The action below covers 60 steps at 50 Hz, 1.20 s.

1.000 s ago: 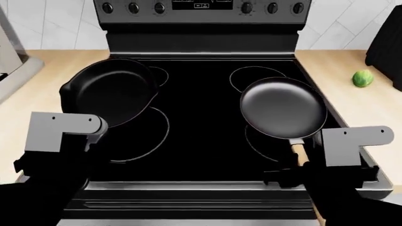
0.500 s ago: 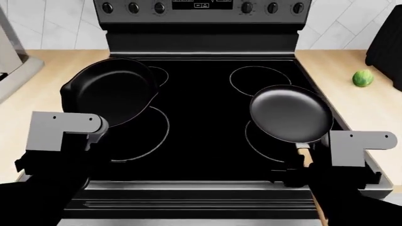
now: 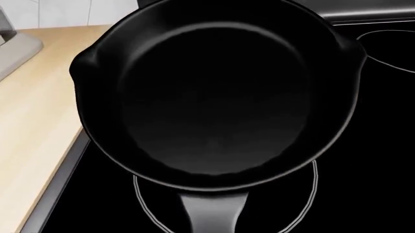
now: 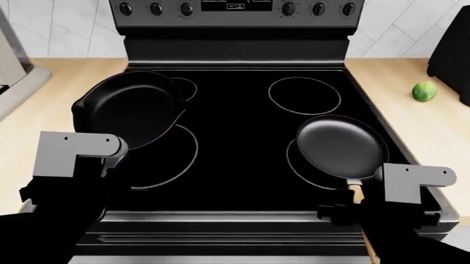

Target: Place both pans onto different burners. Then place the brussel sprout and the sausage on different pans.

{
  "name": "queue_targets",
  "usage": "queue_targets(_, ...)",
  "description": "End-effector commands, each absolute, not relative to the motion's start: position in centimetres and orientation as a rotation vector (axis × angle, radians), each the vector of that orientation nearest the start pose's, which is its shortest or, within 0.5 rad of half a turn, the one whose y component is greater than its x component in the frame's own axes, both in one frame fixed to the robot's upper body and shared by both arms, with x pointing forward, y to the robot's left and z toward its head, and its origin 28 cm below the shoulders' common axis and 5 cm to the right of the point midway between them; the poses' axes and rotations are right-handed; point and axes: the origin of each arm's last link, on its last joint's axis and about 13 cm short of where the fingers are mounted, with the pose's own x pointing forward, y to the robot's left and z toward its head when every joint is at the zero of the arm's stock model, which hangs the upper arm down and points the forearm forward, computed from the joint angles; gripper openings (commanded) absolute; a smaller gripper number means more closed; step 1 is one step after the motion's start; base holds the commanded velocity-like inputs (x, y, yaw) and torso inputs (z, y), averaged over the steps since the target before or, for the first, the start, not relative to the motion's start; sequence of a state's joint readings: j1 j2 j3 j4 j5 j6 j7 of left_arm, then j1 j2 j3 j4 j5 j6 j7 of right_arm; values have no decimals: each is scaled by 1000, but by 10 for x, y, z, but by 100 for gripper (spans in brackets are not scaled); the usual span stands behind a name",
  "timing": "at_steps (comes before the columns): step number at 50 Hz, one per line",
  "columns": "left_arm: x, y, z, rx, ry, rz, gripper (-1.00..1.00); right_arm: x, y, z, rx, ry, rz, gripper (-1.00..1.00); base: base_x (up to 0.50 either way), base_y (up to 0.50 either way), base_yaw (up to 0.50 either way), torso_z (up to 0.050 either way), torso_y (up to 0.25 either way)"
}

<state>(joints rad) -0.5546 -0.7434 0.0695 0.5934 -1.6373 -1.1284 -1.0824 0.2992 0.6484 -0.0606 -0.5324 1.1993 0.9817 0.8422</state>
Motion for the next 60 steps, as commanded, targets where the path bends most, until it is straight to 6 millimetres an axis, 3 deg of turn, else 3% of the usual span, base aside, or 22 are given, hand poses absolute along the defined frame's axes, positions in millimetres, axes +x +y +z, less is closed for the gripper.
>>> queue_targets(1, 198, 254, 210, 47, 317, 43, -100, 210, -153, 148, -17, 366, -162, 100, 0, 0, 0, 0, 0)
queue_targets(12, 198, 255, 210, 45, 320, 45, -100, 204, -150, 163, -32, 326, -141, 100, 0, 0, 0, 1, 2)
queue_targets(32, 208, 257, 200, 57, 335, 60, -100, 173, -140, 255, -85, 15, -95, 100, 0, 0, 0, 1, 2)
queue_targets(41, 218, 260, 189, 105, 380, 86, -100, 176, -143, 253, -74, 19, -115, 100, 0, 0, 0, 1, 1)
queue_targets(60, 217, 260, 158, 109, 473, 78, -100, 182, -144, 243, -61, 44, -117, 100, 0, 0, 0, 1, 2)
